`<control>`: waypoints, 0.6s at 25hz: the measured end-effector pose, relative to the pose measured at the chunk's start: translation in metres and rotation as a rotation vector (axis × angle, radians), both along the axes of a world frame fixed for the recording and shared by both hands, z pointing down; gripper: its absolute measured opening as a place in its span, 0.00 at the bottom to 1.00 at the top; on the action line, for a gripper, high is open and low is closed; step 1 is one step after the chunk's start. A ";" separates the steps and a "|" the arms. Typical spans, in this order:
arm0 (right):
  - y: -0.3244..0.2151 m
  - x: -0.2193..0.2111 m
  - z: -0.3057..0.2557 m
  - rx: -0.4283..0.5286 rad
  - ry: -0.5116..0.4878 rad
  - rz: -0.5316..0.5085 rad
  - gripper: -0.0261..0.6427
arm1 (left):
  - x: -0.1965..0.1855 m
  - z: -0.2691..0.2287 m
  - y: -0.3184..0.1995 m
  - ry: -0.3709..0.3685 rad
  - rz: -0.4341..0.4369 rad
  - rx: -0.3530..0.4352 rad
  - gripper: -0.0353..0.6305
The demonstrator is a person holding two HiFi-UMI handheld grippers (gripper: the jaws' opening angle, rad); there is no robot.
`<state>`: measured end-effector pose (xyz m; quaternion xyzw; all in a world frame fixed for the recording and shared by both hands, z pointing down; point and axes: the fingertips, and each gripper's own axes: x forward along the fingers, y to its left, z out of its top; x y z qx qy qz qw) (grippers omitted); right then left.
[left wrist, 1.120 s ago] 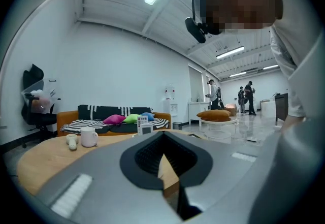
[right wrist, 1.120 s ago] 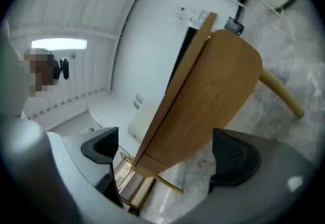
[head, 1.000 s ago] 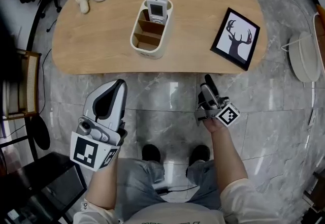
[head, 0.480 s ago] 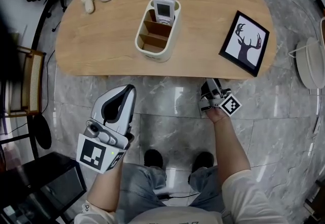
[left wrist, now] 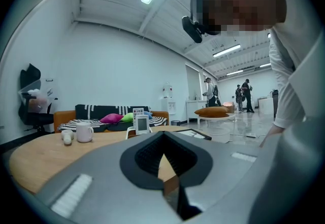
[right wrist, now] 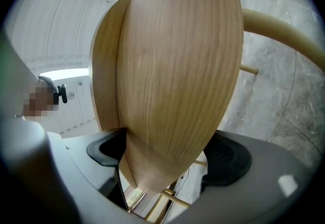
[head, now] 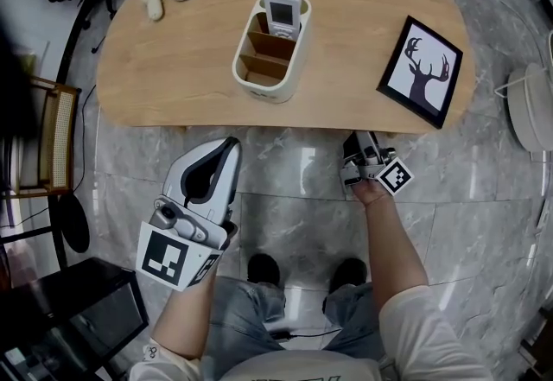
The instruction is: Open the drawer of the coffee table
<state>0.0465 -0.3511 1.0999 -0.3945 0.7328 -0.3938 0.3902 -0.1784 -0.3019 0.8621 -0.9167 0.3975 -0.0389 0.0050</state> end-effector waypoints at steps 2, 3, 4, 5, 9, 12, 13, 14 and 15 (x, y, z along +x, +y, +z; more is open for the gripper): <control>0.008 -0.001 0.001 -0.006 -0.007 -0.003 0.75 | 0.000 -0.001 0.002 -0.002 0.004 0.002 0.05; 0.013 -0.001 0.002 -0.007 -0.012 -0.006 0.75 | -0.001 -0.001 0.003 -0.002 0.004 0.002 0.05; 0.019 -0.002 0.002 -0.005 -0.016 -0.011 0.74 | -0.002 -0.001 0.003 0.000 0.003 0.001 0.05; 0.026 -0.003 0.001 -0.003 -0.022 -0.016 0.73 | -0.002 -0.002 0.004 0.004 0.002 0.000 0.05; 0.061 -0.011 0.000 -0.011 -0.040 -0.032 0.73 | -0.001 -0.003 0.006 0.015 0.007 -0.010 0.05; 0.086 -0.017 0.000 -0.024 -0.054 -0.052 0.73 | 0.004 -0.007 0.008 0.023 0.019 -0.017 0.05; 0.095 -0.018 0.000 -0.031 -0.058 -0.060 0.73 | 0.006 -0.009 0.010 0.025 0.024 -0.019 0.05; 0.103 -0.020 -0.001 -0.035 -0.055 -0.067 0.73 | 0.008 -0.010 0.011 0.027 0.029 -0.021 0.05; 0.111 -0.021 -0.002 -0.039 -0.052 -0.074 0.73 | 0.009 -0.011 0.012 0.029 0.033 -0.023 0.05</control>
